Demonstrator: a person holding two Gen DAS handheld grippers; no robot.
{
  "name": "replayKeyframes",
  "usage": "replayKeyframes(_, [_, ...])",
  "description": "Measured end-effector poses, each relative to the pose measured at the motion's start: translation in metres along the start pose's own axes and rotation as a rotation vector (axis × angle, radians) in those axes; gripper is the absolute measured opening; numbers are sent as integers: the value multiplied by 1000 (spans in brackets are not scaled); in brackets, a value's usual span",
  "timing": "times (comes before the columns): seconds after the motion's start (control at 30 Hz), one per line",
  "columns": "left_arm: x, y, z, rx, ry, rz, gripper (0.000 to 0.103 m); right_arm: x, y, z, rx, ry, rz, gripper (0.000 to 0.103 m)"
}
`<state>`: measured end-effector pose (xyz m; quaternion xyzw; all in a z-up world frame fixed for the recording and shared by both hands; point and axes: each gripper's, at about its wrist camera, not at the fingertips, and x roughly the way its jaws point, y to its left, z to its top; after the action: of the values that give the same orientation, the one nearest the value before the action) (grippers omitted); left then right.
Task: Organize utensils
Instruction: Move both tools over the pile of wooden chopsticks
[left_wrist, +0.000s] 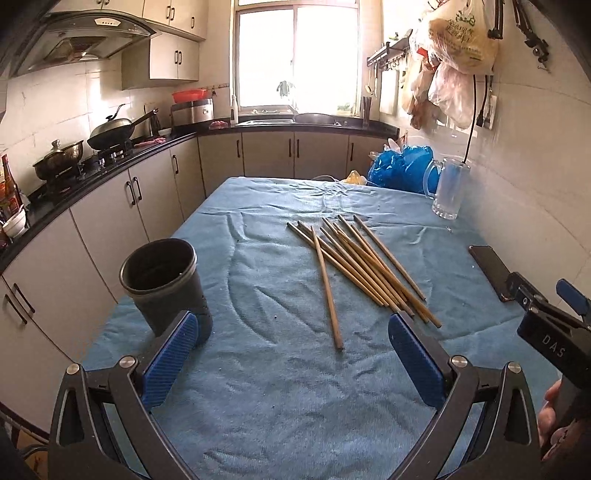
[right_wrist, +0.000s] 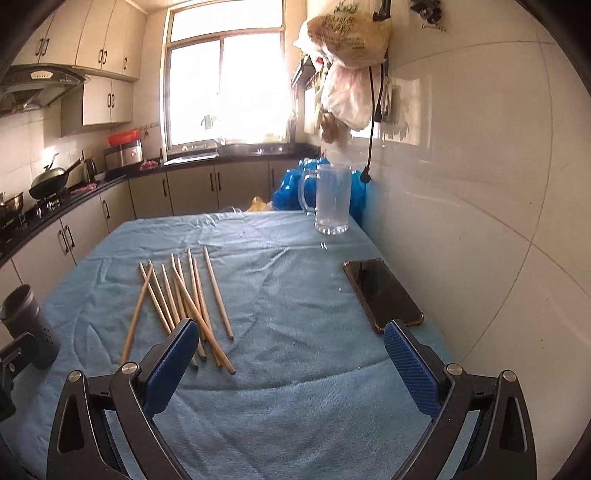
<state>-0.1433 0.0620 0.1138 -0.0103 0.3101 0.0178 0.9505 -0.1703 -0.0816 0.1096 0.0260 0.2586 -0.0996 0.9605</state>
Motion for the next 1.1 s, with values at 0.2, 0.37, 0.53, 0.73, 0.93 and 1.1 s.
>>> replayKeyframes(0.2, [-6, 6, -1, -7, -8, 3, 103, 3, 11, 5, -19, 21, 36, 102])
replayKeyframes(0.37, [-5, 8, -3, -13, 2, 6, 103, 6, 21, 3, -32, 40, 69, 102])
replayKeyframes(0.53, [1, 8, -4, -10, 16, 4, 103, 9, 25, 0, -49, 42, 77, 102])
replayKeyframes(0.73, [10, 5, -6, -3, 34, 6, 103, 18, 22, -2, -41, 58, 79, 102])
replayKeyframes(0.93, [24, 3, -9, 3, 68, 6, 103, 33, 19, -6, -37, 87, 84, 102])
replayKeyframes(1.1, [40, 3, -9, 0, 107, -4, 103, 47, 16, -8, -40, 114, 94, 102])
